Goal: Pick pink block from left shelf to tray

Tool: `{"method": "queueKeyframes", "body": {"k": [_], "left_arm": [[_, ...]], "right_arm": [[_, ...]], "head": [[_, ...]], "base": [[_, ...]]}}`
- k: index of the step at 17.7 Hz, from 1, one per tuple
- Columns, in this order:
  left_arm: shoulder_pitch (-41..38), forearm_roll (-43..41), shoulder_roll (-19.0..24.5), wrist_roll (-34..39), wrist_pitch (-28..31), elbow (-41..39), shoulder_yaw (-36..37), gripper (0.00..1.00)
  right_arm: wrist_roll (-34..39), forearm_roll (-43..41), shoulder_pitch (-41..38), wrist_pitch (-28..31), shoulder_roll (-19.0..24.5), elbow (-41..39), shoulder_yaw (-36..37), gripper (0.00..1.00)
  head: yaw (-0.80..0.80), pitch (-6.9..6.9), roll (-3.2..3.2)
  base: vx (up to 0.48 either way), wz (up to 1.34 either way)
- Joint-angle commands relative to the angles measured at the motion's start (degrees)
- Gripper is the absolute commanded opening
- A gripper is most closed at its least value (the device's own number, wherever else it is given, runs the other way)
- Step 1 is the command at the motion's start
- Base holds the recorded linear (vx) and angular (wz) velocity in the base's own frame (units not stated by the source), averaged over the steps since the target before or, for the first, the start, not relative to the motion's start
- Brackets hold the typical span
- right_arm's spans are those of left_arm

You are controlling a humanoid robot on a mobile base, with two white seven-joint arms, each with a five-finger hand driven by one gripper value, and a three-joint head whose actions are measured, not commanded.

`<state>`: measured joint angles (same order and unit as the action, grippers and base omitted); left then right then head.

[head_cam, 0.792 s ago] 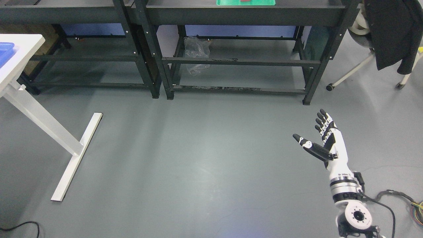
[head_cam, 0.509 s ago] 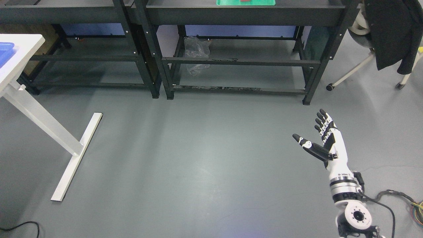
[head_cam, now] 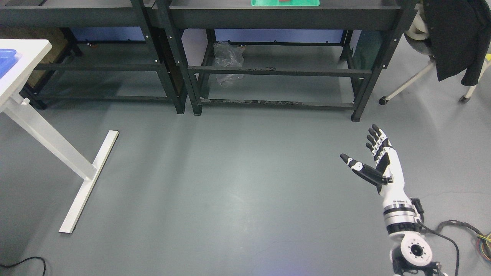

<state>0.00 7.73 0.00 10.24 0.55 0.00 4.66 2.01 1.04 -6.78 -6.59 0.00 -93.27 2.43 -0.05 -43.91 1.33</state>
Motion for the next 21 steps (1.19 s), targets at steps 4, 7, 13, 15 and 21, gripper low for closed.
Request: {"method": "queueKeyframes", "body": {"k": [4, 7, 13, 15, 21], "left_arm": [[1.67, 0.00, 1.00, 0.05, -0.02, -1.00, 0.00, 1.00], [1.67, 0.00, 1.00, 0.05, -0.02, -1.00, 0.00, 1.00], [1.67, 0.00, 1.00, 0.05, -0.02, -1.00, 0.00, 1.00], [1.67, 0.00, 1.00, 0.05, -0.02, -1.00, 0.00, 1.00], [1.67, 0.00, 1.00, 0.05, -0.02, -1.00, 0.00, 1.00]], "right_arm": [[-5.15, 48.36, 0.71, -6.06, -1.00, -0.42, 0.39, 0.86], [-7.37, 63.36, 1.06, -7.82, -1.05, -0.51, 0.03, 0.86], [-7.45, 65.15, -0.95, -11.14, -1.15, -0.51, -2.69, 0.99], [-7.54, 65.14, -0.61, -11.43, -1.00, -0.51, -2.78, 0.99], [-8.16, 68.11, -0.61, -11.78, -1.00, -0.51, -5.05, 0.99]], "head": [[0.00, 0.00, 0.00], [0.00, 0.00, 0.00], [0.00, 0.00, 0.00], [0.00, 0.00, 0.00], [0.00, 0.00, 0.00]], "base": [[0.017, 0.00], [0.073, 0.01], [0.164, 0.05], [0.203, 0.11], [0.181, -0.10]]}}
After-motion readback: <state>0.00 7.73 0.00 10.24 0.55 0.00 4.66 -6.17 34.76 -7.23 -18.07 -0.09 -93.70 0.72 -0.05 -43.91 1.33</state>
